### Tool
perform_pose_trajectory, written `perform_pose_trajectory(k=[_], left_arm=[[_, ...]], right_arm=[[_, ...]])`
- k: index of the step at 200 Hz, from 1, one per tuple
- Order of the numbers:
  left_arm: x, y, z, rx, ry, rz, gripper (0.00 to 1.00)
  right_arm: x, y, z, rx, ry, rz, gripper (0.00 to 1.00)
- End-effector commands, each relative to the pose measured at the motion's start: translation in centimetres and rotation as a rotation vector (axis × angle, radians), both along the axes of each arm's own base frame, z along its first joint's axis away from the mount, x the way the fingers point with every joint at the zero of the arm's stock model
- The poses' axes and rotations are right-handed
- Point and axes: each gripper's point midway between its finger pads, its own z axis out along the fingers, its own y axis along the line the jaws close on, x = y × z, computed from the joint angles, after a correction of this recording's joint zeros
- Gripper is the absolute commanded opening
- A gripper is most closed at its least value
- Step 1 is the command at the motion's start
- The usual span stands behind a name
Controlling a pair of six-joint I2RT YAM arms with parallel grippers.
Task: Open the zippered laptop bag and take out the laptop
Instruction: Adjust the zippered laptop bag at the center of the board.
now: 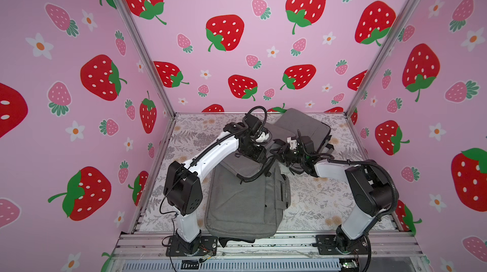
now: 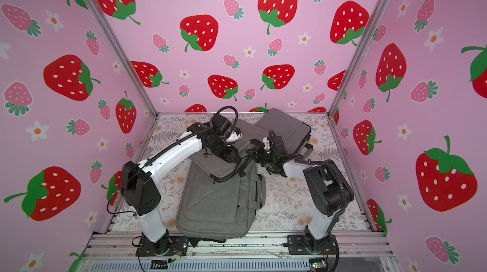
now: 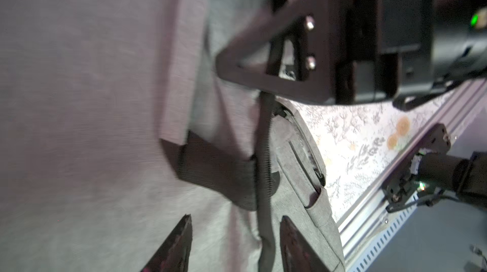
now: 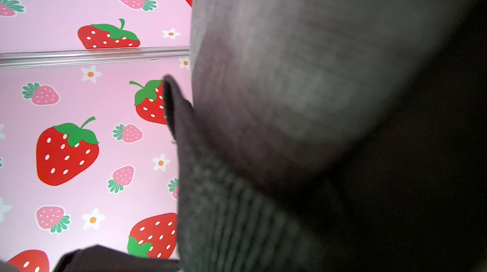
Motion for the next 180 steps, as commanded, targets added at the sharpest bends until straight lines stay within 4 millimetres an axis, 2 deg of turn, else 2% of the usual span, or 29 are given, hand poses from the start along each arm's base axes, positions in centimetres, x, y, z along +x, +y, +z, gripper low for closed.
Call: perform_pose_trajectory(k=[1, 37, 53, 97, 132, 145, 165, 180], left_arm=[[3.4, 5.0, 2.7, 0.028, -0.084, 0.125, 0.6], [7.7, 11.9, 2.3, 0.053, -0.122, 0.31, 0.7], [9.1, 14.7, 1.4, 0.069, -0.114, 0.375, 0.71], [10.6, 19.7, -2.4, 0.063, -0.02, 0.483, 0.71], [10.0, 22.6, -5.7, 0.037, 0.073, 0.586, 0.69], [9.8, 23.3, -6.2, 0.02, 0.076, 0.62, 0.7], [9.5, 23.5, -6.5, -0.013, 0.098, 0.65, 0.69], [9.3, 22.6, -6.7, -0.075, 0.12, 0.648, 0.69]], right_arm=[[0.2, 0.9, 2.2, 0.018, -0.068, 0.041, 0.0], [0.1, 0.7, 2.9, -0.024, -0.102, 0.067, 0.0], [0.2, 0.6, 3.0, -0.039, -0.111, 0.068, 0.0], [0.4, 0.4, 3.4, -0.057, -0.127, 0.074, 0.0], [1.0, 0.0, 3.2, -0.084, -0.133, 0.072, 0.0], [1.2, -0.1, 3.2, -0.091, -0.135, 0.07, 0.0], [1.4, -0.1, 3.0, -0.093, -0.133, 0.071, 0.0], [1.6, -0.1, 2.9, -0.095, -0.133, 0.069, 0.0]])
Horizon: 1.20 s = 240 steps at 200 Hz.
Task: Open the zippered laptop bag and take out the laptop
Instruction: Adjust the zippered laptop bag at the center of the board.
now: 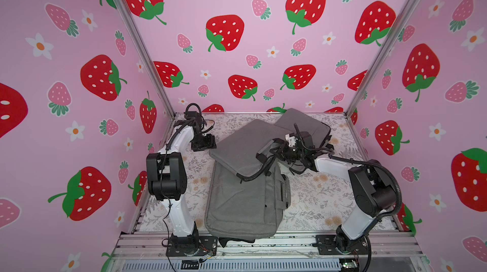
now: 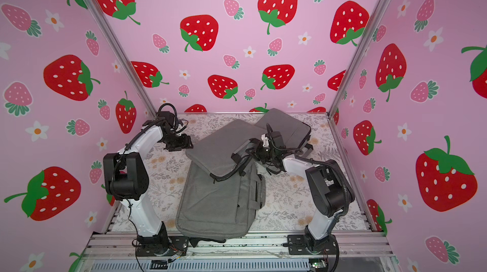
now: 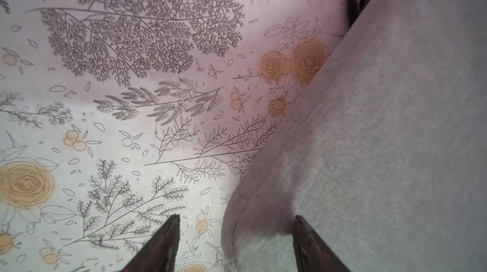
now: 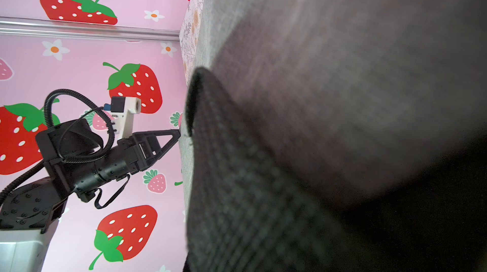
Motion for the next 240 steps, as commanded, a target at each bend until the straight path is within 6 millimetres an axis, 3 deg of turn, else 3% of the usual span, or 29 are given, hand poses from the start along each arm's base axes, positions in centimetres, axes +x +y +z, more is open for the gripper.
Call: perform_pose_trajectory(k=[1, 24, 63, 124, 151, 189, 240], left_arm=[[0.2, -1.5, 1.1, -0.1, -0.039, 0.018, 0.69], [-0.3, -2.7, 0.4, -0.187, -0.024, 0.04, 0.66], [-1.0, -2.5, -0.3, -0.239, -0.014, 0.107, 0.56], [-1.7, -3.5, 0.5, -0.314, -0.014, 0.111, 0.13], [-2.1, -3.4, 1.2, -0.306, -0.025, 0.104, 0.0], [-2.1, -2.4, 3.3, -0.266, -0.069, 0.118, 0.0], [-2.9, 1.9, 5.6, -0.164, -0.141, 0.241, 0.0]], right_arm=[[1.2, 0.2, 2.4, 0.021, -0.081, 0.007, 0.0], [1.4, 0.2, 2.1, 0.02, -0.079, 0.008, 0.0], [1.8, 0.2, 1.8, 0.02, -0.075, 0.013, 0.0], [2.3, 0.5, 2.1, 0.006, -0.093, 0.036, 0.0], [2.6, 0.8, 2.8, 0.008, -0.111, 0.054, 0.0], [3.4, 2.1, 4.6, 0.018, -0.167, 0.094, 0.0], [4.9, 6.3, 6.5, 0.036, -0.228, 0.158, 0.0]])
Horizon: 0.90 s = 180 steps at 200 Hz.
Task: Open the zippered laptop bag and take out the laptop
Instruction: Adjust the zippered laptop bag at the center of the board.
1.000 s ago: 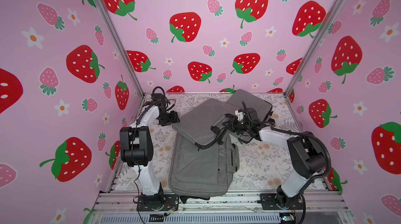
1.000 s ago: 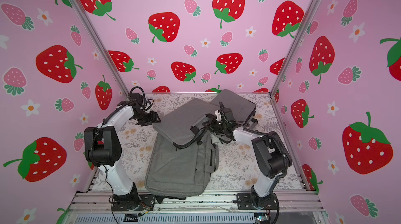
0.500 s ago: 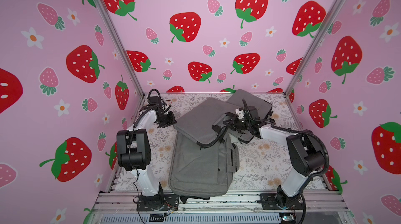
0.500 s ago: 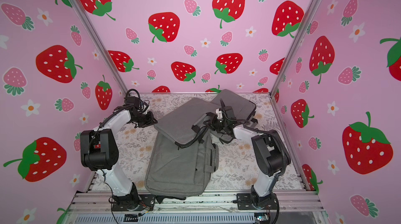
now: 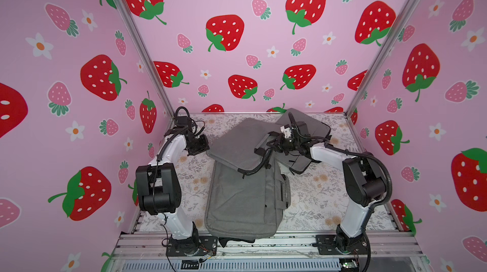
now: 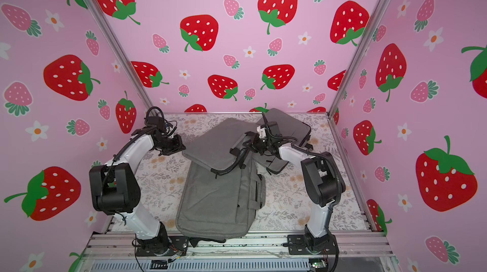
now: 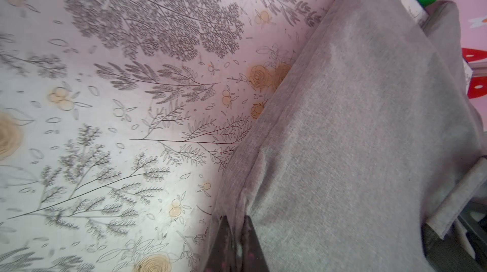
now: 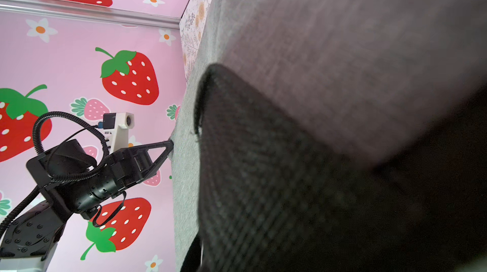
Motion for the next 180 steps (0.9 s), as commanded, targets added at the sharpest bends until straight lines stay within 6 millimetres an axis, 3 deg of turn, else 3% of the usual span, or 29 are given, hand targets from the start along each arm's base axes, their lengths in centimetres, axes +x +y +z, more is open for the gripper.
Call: perform_pose_trajectory(k=[1, 72, 113, 151, 180], left_arm=[[-1.1, 0.7, 2.8, 0.006, -0.047, 0.035, 0.0], [-4.6, 7.5, 2.8, 0.161, -0.036, 0.241, 0.0], [-7.0, 10.7, 0.7, 0.193, 0.015, 0.34, 0.0], [-8.0, 12.2, -1.7, 0.193, 0.086, 0.369, 0.0], [-8.2, 12.5, -2.9, 0.182, 0.139, 0.361, 0.15]], right_arm=[[1.8, 3.6, 5.0, 0.078, -0.188, 0.051, 0.0], [2.8, 11.1, 5.2, 0.098, -0.252, 0.133, 0.0], [2.6, 14.4, 3.9, 0.118, -0.234, 0.164, 0.0], [2.3, 16.4, 3.0, 0.119, -0.222, 0.182, 0.0], [2.1, 17.3, 2.9, 0.123, -0.223, 0.19, 0.0]])
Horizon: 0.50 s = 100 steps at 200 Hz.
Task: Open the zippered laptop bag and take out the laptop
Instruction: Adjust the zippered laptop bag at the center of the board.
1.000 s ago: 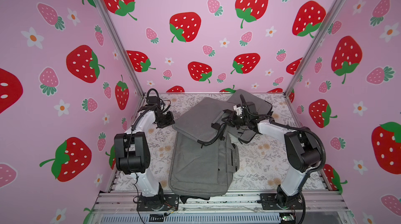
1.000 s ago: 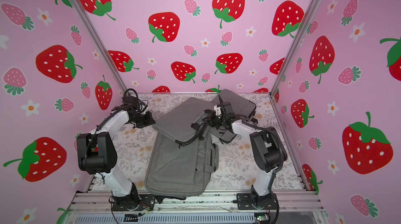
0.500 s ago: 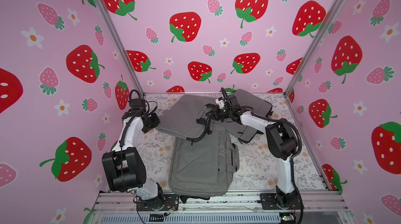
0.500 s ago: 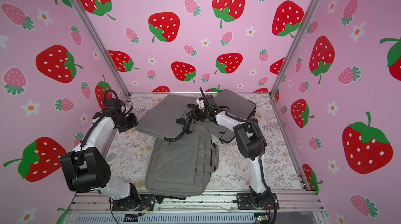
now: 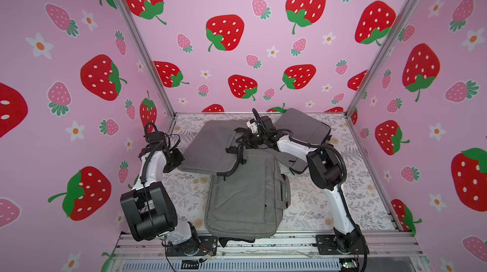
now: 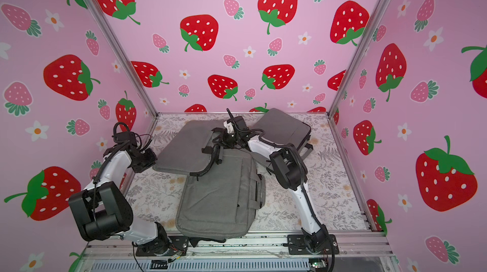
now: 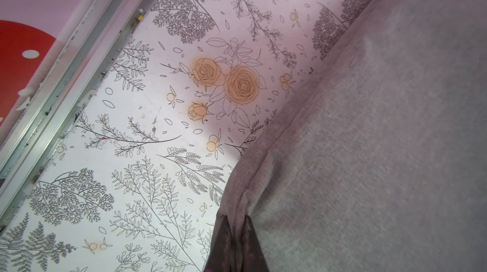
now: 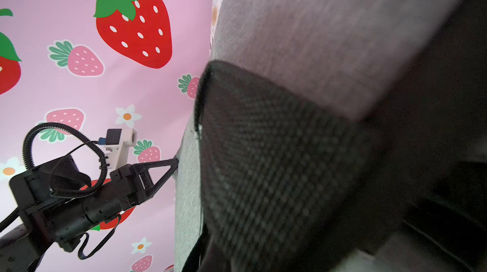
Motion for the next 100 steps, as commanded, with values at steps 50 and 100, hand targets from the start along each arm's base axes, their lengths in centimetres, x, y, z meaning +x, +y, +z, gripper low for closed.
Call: perform_pose_trajectory(k=[50, 100], left_arm=[[0.0, -0.4, 1.6, 0.0, 0.005, -0.055, 0.46], [1.5, -5.1, 7.4, -0.004, -0.173, -0.251, 0.55]], right_arm=[[0.7, 3.4, 4.3, 0.096, -0.139, 0.0, 0.0], [0.5, 4.1, 4.5, 0.092, -0.143, 0.022, 0.0]])
